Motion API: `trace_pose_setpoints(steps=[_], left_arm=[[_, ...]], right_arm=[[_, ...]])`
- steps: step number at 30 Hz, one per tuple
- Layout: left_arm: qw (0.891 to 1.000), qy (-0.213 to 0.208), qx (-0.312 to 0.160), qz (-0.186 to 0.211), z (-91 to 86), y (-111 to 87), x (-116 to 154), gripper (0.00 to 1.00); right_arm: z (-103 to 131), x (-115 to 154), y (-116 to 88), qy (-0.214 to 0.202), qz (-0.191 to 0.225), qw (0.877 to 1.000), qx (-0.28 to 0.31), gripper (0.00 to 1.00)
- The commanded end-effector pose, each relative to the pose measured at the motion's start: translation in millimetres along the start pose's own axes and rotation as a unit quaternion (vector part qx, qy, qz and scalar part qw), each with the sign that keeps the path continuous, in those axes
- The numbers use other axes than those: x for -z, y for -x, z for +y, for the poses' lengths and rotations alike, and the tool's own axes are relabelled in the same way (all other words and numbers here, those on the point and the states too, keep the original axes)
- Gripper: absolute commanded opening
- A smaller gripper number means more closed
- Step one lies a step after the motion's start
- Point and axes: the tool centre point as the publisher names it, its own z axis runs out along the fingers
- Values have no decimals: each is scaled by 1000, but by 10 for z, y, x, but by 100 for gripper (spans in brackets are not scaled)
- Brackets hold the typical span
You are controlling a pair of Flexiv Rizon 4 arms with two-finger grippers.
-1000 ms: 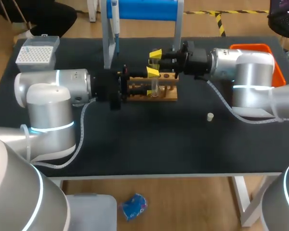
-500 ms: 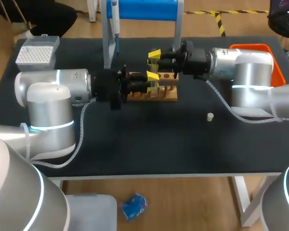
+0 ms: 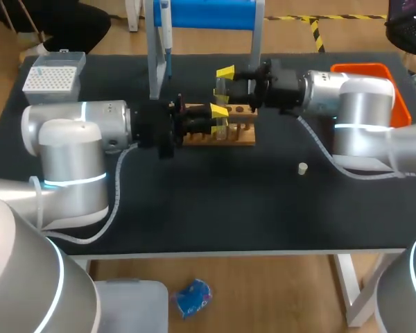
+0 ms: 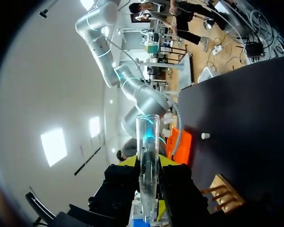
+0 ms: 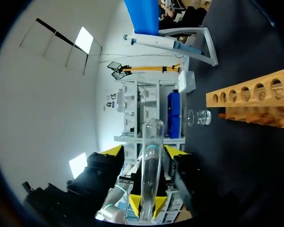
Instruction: Invert the test tube, pick up the pipette, mount the tip to pipette, aspirate from beaker and dispense into the tube, eject the tip, return the pipette, and cap with the stopper.
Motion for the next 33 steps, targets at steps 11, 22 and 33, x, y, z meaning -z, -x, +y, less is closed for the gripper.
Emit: trace_pose_setpoints(steps=[11,22,33], left_arm=[[984,94,149,-9,86,266,313,0],[981,106,165,1,87,281,340,0],[914,163,372,10,199,528,294,0]], right_arm=[[-30,504,-262,-92,-66,967,229,100],[-32,537,-290,-98,-55,963,243,100],[-43,670,-207,-208,-263,820,464,100]])
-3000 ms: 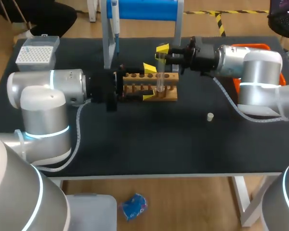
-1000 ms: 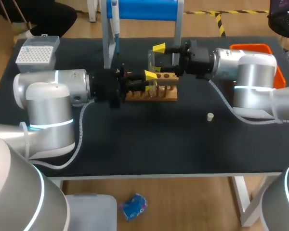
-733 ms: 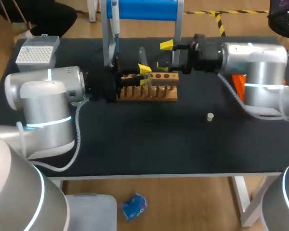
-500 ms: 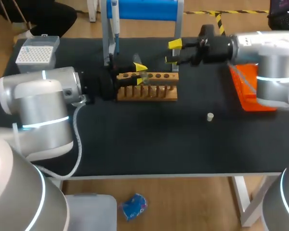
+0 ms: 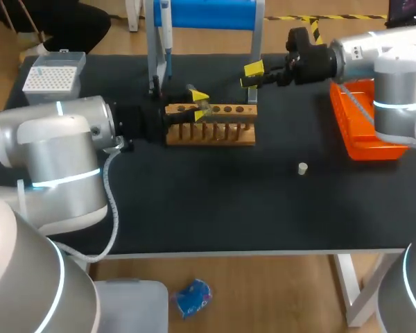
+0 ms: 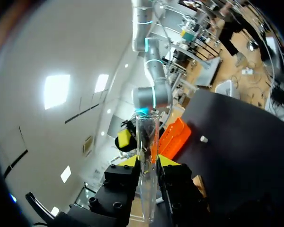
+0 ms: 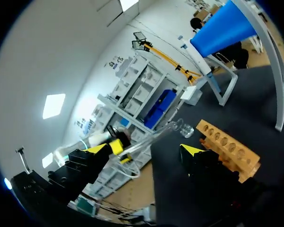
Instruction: Invert the test tube, pick up the pipette, mount the tip to pipette, aspirate from beaker and dispense into the tube, eject the tip, return the pipette, and cap with the stopper.
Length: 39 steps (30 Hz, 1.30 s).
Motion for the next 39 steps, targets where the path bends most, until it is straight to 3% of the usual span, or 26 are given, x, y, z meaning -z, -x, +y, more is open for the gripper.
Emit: trace_pose_setpoints(steps=[1,2,3,4,5,6,22,25,28,39], left_arm=[[986,60,151,19,-63,250,-109,0],[976,86,199,33,-35,274,-113,0],[961,110,249,50,-9,261,-100,0],[958,120,258,44,17,292,-104,0],[955,137,258,40,48,335,-108,0],[954,153,254,44,92,362,-100,0],[954,153,254,44,92,362,-100,0],[947,120,296,36,99,412,-147,0],[936,75,343,28,112,445,-218,0],[914,-3,404,32,160,441,-459,0]], right_arm=[[-12,117,-13,-137,-164,958,193,100],[-24,155,0,-148,-175,947,225,100],[-54,179,23,-179,-202,926,265,100],[-107,194,68,-223,-228,902,292,100],[-150,213,120,-245,-247,888,300,100],[-150,213,120,-245,-247,888,300,100],[-150,213,120,-245,-247,888,300,100],[-180,211,171,-247,-246,874,338,100],[-237,234,182,-242,-226,873,357,100],[-389,457,165,-210,-202,861,418,100]])
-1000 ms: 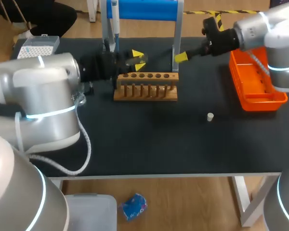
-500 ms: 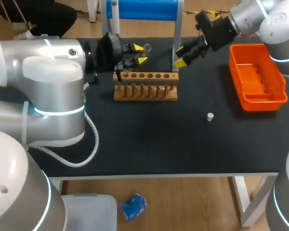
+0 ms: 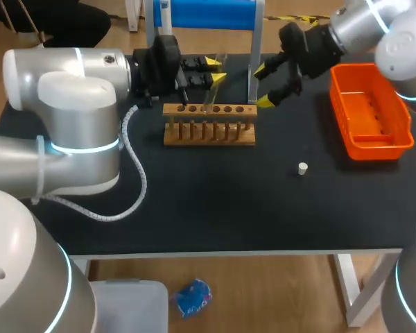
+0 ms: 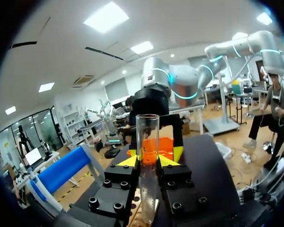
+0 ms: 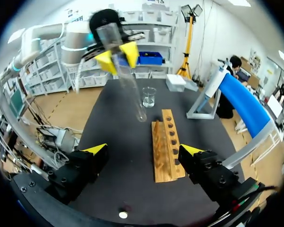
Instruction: Invert the test tube, pick up the pipette, mount the tip to pipette, aspirate from beaker and dispense into the tube, eject the tip, return the pipette, and cap with the stopper.
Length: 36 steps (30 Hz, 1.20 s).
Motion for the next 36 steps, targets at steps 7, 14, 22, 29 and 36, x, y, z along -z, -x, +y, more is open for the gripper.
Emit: trace_pose_setpoints(steps=[7,14,22,29,36], left_arm=[[997,-64,39,19,28,137,-119,0],[997,-64,39,19,28,137,-119,0],[996,-68,44,22,62,215,-147,0],[996,-69,52,36,132,445,-276,0],[995,-56,58,50,230,554,-348,0]], right_arm=[[-195,145,-103,34,-8,999,35,100],[-195,145,-103,34,-8,999,35,100],[-256,101,-51,40,-7,998,47,100],[-449,-72,98,30,4,996,86,100],[-575,-300,285,24,9,995,98,100]])
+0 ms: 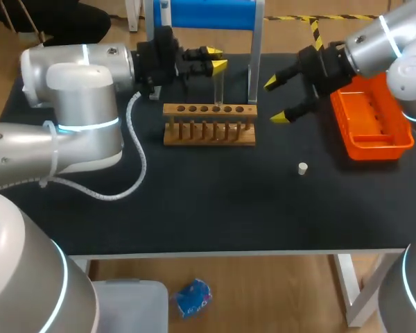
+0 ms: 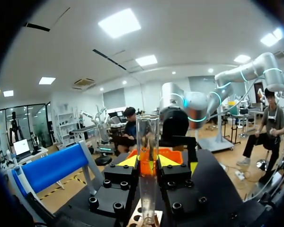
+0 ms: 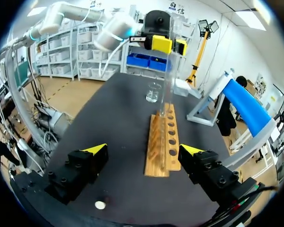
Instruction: Invert the test tube, pick up the pipette, mount the tip to pipette, aspirate from beaker and dispense into the tube, eject the tip, return the pipette, and cap with the stopper.
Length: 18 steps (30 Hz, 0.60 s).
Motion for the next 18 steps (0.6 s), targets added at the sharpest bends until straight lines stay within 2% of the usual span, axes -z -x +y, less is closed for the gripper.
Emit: trace_pose_setpoints(steps=[1,8,14,18], left_arm=[[1000,6,3,21,35,116,-67,0],[1000,10,8,26,95,153,-62,0],[999,12,13,31,155,167,-68,0],[999,12,15,33,196,169,-84,0]], right_arm=[[-92,-205,187,2,10,1000,0,100],[-168,-372,333,11,12,1000,-25,100],[-171,-479,378,21,16,999,-43,100],[-163,-506,381,29,3,998,-53,100]])
